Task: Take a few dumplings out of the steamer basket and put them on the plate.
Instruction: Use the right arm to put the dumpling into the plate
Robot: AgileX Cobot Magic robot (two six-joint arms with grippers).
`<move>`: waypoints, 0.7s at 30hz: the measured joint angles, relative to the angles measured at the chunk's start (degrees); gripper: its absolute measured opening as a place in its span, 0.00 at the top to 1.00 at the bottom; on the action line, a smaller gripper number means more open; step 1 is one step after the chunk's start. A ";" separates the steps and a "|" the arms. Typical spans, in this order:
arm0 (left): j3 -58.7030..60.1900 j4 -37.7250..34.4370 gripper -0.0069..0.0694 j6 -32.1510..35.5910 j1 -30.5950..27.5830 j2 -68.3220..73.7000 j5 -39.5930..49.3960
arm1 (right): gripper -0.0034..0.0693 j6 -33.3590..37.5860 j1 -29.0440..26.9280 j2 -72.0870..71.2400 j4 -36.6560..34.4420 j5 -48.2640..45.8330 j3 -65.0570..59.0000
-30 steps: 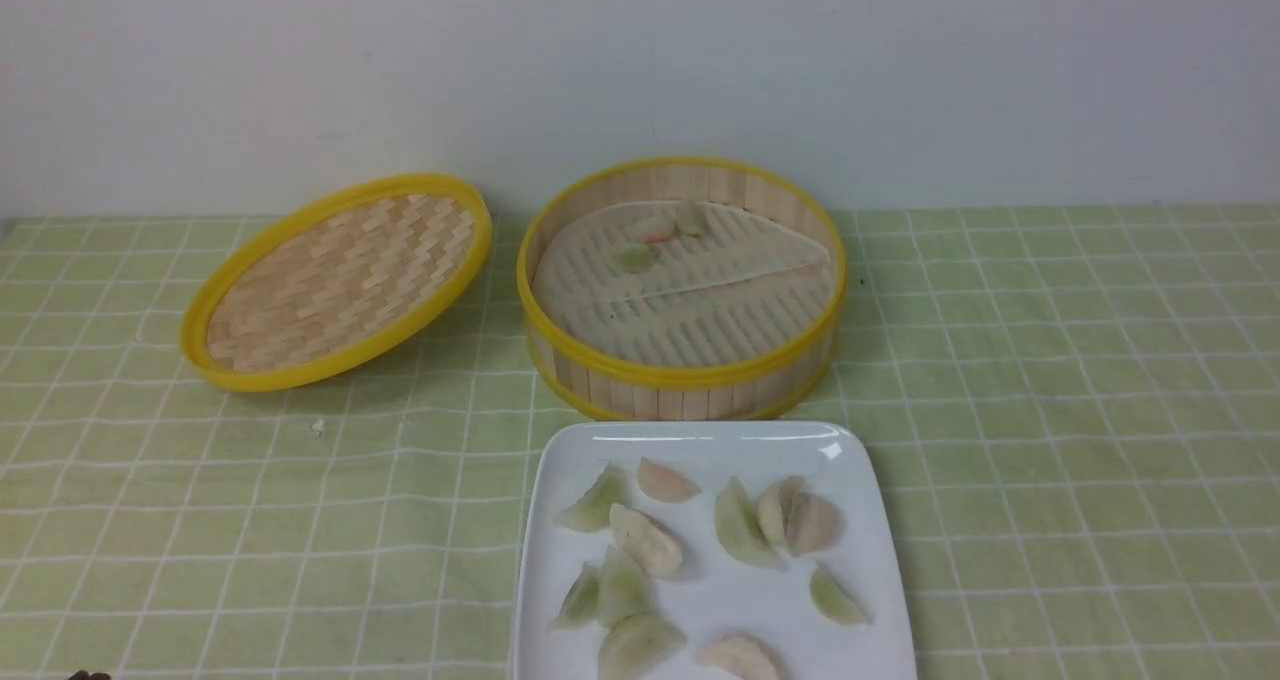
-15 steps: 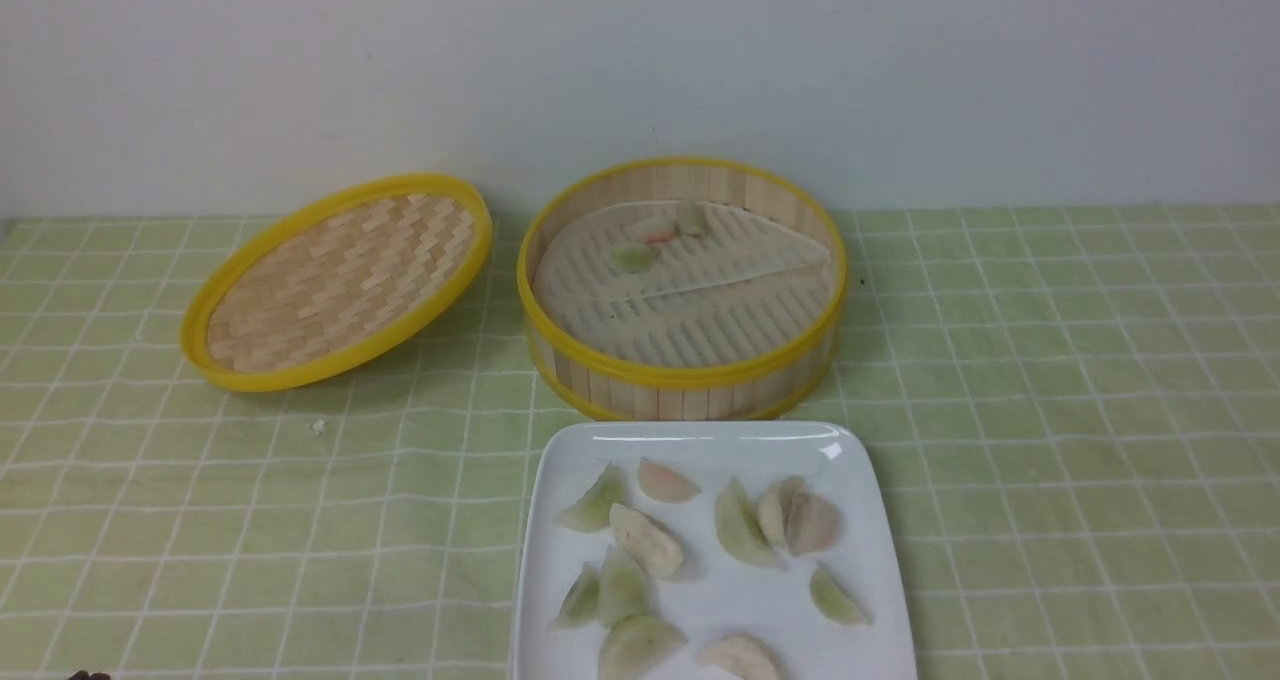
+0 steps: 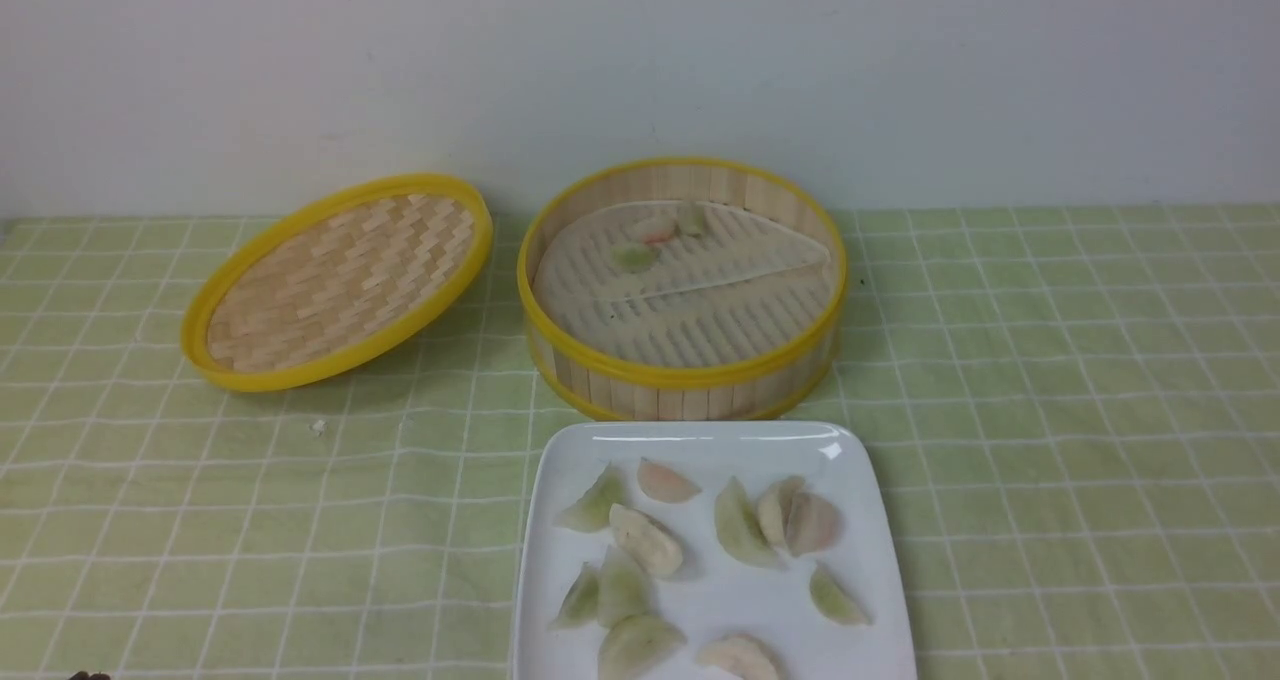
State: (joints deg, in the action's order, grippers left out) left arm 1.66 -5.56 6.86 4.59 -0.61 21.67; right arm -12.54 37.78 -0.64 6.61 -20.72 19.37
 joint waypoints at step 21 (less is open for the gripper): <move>0.00 0.00 0.92 0.00 0.00 0.00 0.04 | 0.97 -0.73 -36.89 0.00 0.72 -2.40 -20.40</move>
State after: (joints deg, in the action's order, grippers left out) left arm 1.66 -5.56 6.86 4.59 -0.61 21.72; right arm -13.27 0.89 -0.64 7.33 -23.12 -1.04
